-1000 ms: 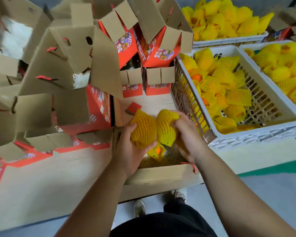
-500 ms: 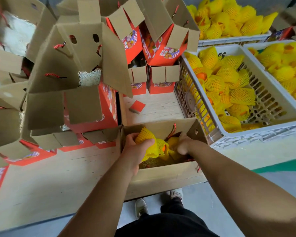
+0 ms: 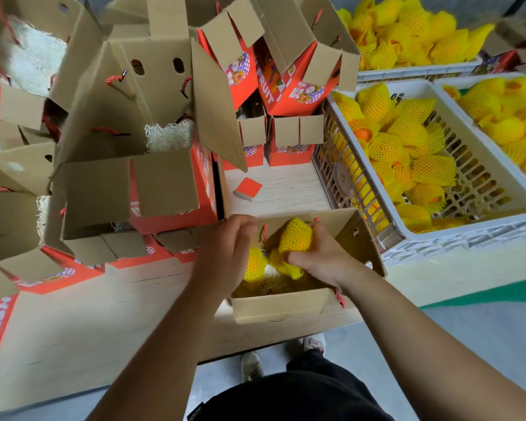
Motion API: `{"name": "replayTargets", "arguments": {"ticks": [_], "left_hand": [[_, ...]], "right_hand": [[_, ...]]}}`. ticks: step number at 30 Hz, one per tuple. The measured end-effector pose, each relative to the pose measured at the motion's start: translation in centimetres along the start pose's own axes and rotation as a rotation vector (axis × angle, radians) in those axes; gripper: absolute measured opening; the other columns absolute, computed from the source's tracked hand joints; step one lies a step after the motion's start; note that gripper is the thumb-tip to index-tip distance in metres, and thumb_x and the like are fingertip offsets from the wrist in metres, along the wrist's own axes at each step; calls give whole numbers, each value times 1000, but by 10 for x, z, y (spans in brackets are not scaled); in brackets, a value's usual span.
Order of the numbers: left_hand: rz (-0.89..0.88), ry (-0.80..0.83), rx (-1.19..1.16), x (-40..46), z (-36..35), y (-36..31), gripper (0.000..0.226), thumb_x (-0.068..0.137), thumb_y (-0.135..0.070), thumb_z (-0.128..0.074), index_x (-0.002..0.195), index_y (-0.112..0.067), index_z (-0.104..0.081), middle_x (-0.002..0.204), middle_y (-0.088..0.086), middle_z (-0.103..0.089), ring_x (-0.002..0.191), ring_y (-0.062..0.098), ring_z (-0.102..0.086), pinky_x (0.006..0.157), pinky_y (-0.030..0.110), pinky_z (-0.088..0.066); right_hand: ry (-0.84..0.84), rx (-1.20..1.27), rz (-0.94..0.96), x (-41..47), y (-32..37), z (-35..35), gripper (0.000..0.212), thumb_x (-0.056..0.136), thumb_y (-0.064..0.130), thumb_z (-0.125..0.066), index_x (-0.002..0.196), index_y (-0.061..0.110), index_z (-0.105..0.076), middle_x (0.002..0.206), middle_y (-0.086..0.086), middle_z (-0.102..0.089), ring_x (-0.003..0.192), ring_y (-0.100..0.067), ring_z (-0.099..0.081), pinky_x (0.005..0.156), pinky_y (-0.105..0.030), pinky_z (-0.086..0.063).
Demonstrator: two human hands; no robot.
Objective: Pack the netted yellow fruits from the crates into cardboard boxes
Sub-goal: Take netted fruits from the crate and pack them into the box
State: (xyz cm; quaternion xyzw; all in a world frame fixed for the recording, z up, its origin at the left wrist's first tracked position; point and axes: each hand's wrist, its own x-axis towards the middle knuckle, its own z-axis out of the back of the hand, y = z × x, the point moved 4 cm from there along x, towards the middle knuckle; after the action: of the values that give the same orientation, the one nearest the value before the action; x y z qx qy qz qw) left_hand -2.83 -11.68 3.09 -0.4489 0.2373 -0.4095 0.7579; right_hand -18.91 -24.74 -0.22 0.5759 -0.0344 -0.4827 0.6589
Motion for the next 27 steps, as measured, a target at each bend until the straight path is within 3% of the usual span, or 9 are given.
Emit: {"name": "replayTargets", "arguments": {"ticks": [3,5,7,9,12,16,20,23,27], "left_hand": [[-83,-58,167,-4,-4,9,29,103,1,-49,118,-13,-71,109,-2,-70,103,10,-62,91,17,-45],[-99,-75,250,-8,-12,8,41,94,14,-49,117,-10,-72,109,3,-70,104,22,-61,95,36,-49],[-163,-128,222,-16,-15,7,41,88,10,-46,114,-7,-73,105,4,-71,97,31,-61,88,49,-51],[-192,-195,200,-23,-12,6,44,88,-12,-38,117,-6,-72,106,2,-69,97,32,-59,84,52,-51],[-125,-267,164,-32,-11,10,54,88,-25,-32,123,-9,-70,107,-11,-61,104,32,-56,87,48,-49],[-112,-288,126,-33,-13,18,45,89,6,-45,121,-13,-70,107,-33,-52,108,30,-55,88,54,-52],[-96,-250,245,-25,-15,21,52,81,16,-52,115,-16,-73,112,-9,-68,112,31,-53,93,52,-48],[-51,-189,339,-17,-13,21,51,80,14,-58,115,-19,-73,113,-6,-69,111,31,-52,95,50,-46],[-143,-53,601,-11,-19,10,38,84,-7,-71,116,-27,-73,109,-9,-69,108,28,-57,94,44,-40]], "right_hand": [[202,-402,-43,6,0,-25,82,77,35,-83,144,24,-38,123,-6,-61,110,-26,-61,83,-33,-50],[360,-627,-51,9,6,-48,65,84,44,-71,142,29,-46,118,0,-62,104,-21,-62,81,-27,-49],[500,-781,-13,12,8,-69,49,96,32,-56,144,35,-52,98,11,-60,80,-8,-58,62,-13,-45],[540,-868,38,17,9,-80,56,97,7,-45,143,36,-56,97,10,-55,66,-2,-47,44,-6,-33],[557,-936,92,27,7,-91,56,95,-1,-48,137,33,-62,112,0,-61,81,-15,-55,59,-14,-39],[563,-1057,162,32,-3,-108,46,97,0,-52,134,26,-60,133,-7,-56,105,-26,-58,82,-26,-46],[601,-1171,215,34,-7,-121,39,107,13,-37,143,11,-49,160,-11,-30,139,-31,-42,116,-37,-33],[563,-1018,130,33,2,-108,43,103,3,-41,143,17,-52,157,-11,-39,136,-29,-46,111,-31,-37],[417,-814,262,20,20,-69,29,99,16,-59,127,17,-63,124,-7,-66,104,-23,-59,87,-28,-45]]}}
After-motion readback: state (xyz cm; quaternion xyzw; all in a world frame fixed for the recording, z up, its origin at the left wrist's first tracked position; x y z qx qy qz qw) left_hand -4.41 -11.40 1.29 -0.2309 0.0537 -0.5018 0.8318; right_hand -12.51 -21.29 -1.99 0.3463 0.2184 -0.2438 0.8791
